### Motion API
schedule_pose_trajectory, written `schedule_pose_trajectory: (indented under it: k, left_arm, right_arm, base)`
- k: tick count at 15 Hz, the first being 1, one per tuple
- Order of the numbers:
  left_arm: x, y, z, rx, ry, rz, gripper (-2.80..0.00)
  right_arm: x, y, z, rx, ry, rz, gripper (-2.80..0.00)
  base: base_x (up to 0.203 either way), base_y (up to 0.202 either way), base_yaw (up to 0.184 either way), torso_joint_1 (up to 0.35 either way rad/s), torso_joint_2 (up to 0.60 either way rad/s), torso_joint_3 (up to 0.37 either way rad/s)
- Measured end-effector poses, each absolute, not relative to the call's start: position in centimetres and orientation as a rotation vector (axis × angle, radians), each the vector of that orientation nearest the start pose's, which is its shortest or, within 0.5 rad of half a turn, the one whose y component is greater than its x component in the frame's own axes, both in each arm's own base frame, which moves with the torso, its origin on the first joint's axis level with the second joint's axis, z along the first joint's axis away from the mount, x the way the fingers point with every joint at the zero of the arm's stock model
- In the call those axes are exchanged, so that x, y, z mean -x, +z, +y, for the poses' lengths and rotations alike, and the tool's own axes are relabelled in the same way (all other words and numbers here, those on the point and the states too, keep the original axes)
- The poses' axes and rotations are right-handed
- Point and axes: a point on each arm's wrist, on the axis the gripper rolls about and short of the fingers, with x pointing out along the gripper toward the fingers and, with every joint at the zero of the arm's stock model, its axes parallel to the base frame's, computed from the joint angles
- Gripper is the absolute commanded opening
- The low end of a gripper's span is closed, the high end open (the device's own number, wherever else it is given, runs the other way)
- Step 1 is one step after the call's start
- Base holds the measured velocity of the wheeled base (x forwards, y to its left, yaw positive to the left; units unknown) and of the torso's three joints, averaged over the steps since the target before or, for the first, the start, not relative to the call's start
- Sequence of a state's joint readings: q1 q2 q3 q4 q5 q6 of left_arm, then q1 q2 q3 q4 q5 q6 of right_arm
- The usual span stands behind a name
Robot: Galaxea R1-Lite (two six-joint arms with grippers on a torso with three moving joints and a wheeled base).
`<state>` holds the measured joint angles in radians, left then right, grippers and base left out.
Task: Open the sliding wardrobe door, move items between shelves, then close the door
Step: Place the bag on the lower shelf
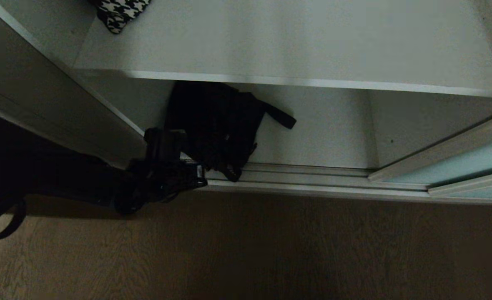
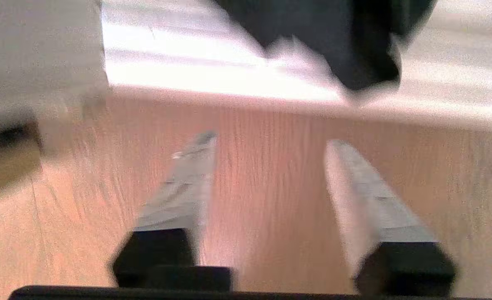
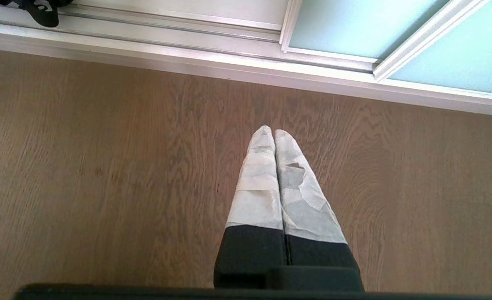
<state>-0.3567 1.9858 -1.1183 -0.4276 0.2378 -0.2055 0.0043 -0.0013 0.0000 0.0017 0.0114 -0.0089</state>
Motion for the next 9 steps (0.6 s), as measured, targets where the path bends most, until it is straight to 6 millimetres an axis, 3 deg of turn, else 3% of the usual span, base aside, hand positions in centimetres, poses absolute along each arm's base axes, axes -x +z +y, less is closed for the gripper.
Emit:
schedule_pose_trajectory:
  k: [4, 9]
  left_arm:
    - [-34.1, 12.5, -14.0, 0.072, -0.225, 0.599, -2.80]
    - [-37.0, 6.9, -15.6, 0.056, -0.238, 0.671, -2.80]
  right_arm:
    - [2.3, 7.5, 0.0, 0.009, 0.015, 0.000, -2.80]
    - [2.3, 7.5, 0.0, 0.009, 0.015, 0.000, -2.80]
  base:
    - [0.000, 0.000, 0.000, 0.000, 0.00, 0.000]
    - [0.000, 0.000, 0.000, 0.000, 0.00, 0.000]
